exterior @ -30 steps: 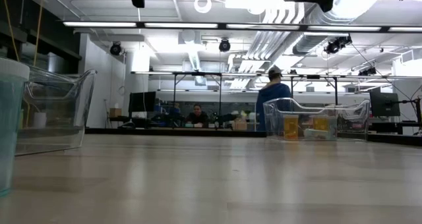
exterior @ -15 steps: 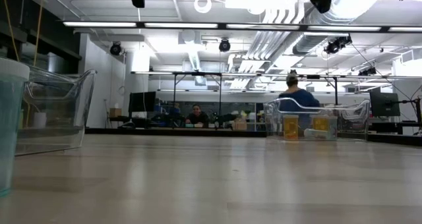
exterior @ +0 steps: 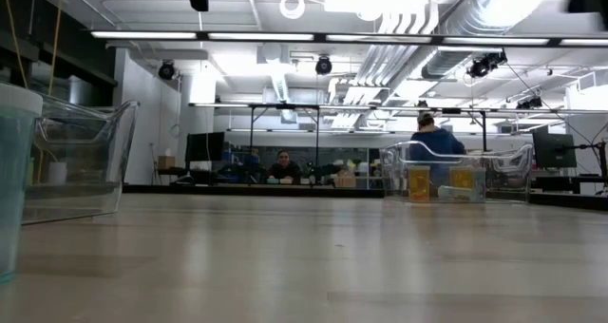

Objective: Pick and place medicine bottles into bin by pill shape (circle, oval)
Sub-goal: Put the green tablet bottle into the bottom transparent bin

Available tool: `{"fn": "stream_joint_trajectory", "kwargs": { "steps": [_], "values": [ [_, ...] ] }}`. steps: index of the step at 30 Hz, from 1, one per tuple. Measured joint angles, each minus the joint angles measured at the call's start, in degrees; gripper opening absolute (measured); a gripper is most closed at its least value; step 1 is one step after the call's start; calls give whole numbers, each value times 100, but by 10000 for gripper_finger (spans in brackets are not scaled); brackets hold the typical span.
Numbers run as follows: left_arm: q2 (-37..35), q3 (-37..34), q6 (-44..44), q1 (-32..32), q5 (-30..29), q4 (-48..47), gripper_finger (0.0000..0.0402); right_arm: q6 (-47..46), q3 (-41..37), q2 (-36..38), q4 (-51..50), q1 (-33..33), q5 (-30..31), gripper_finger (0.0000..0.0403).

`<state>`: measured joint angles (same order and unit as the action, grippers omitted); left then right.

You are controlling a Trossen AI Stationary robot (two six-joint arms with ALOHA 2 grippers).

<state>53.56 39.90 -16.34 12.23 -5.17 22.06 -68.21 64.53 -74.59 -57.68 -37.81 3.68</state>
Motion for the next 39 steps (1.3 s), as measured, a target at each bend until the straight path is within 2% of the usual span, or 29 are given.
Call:
{"fn": "stream_joint_trajectory", "kwargs": {
  "steps": [6, 11, 18, 28, 39],
  "values": [
    [0, 0, 0, 0, -5, 0, 211, -1961, -12, -702, 111, -1043, -239, 228],
    [0, 0, 0, 0, -3, -2, 211, -2719, -12, -1291, 449, -1392, -673, 228],
    [0, 0, 2, 0, -2, -4, 211, -2873, -15, -1977, 845, -1416, -1136, 228],
    [2, 0, 2, 0, -2, -6, 211, -3101, -17, -2382, 1037, -1405, -1297, 224],
    [2, 0, 2, 1, 0, -144, 211, -3045, -21, -2376, 1014, -1396, -1322, 140]
  ]
}}
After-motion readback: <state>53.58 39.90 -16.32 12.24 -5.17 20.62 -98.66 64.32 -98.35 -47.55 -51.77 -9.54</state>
